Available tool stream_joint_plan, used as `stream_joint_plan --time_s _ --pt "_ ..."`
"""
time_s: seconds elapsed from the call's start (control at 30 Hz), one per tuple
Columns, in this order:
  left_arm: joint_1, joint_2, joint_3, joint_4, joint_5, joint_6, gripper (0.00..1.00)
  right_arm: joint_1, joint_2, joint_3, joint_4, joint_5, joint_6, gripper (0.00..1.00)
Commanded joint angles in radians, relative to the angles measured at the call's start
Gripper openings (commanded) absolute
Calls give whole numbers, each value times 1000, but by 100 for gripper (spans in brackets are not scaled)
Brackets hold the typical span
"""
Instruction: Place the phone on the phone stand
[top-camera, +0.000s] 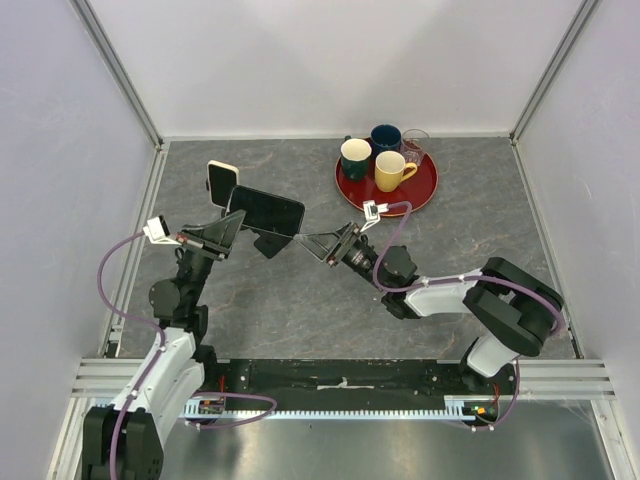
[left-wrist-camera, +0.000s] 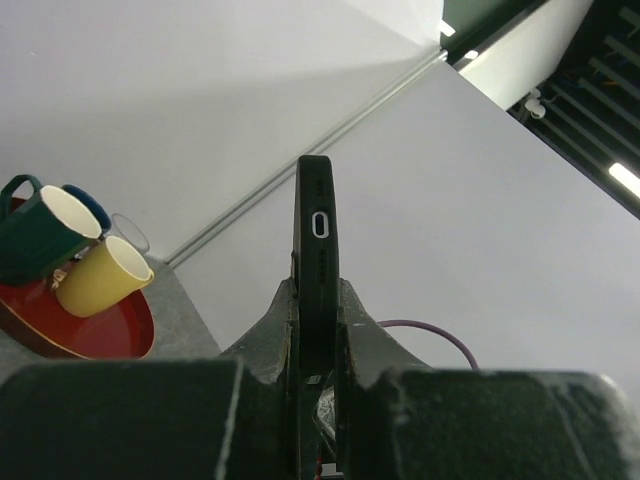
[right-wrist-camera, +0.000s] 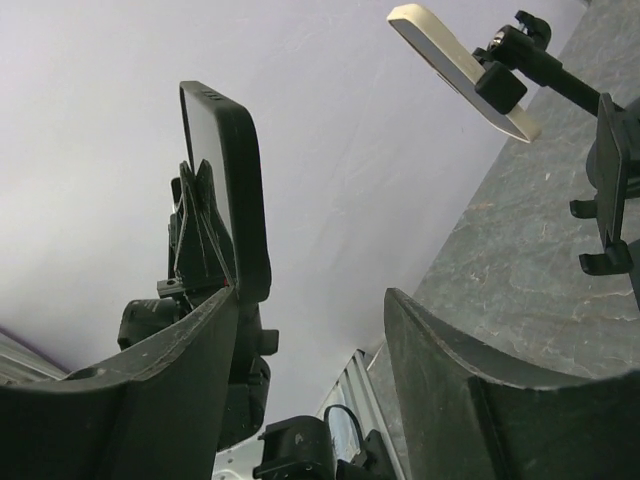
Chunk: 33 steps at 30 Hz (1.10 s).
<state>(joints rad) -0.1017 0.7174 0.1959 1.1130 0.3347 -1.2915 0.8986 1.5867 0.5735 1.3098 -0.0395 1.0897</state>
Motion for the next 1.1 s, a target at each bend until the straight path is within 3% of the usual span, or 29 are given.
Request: stream_joint_plan --time_s 0.0,0.3,0.43,0.83,0.93,1.03,1.07 --pt "-7 -45 -12 114 -82 -86 2 20 48 43 379 33 67 65" --pt "-12 -67 -42 122 -103 -109 2 57 52 77 396 99 52 65" --pt "-15 -82 -62 128 -128 -115 2 69 68 117 399 128 70 58" --pt "-15 -92 -78 146 -143 -108 2 76 116 192 394 151 144 54" --pt "-15 -93 -82 151 -145 -106 2 77 121 204 394 144 147 45" --pt "-15 -93 -90 145 -140 -103 2 77 121 218 390 132 142 7" --pt "-15 -96 -92 140 -137 -97 2 76 114 223 384 125 136 0"
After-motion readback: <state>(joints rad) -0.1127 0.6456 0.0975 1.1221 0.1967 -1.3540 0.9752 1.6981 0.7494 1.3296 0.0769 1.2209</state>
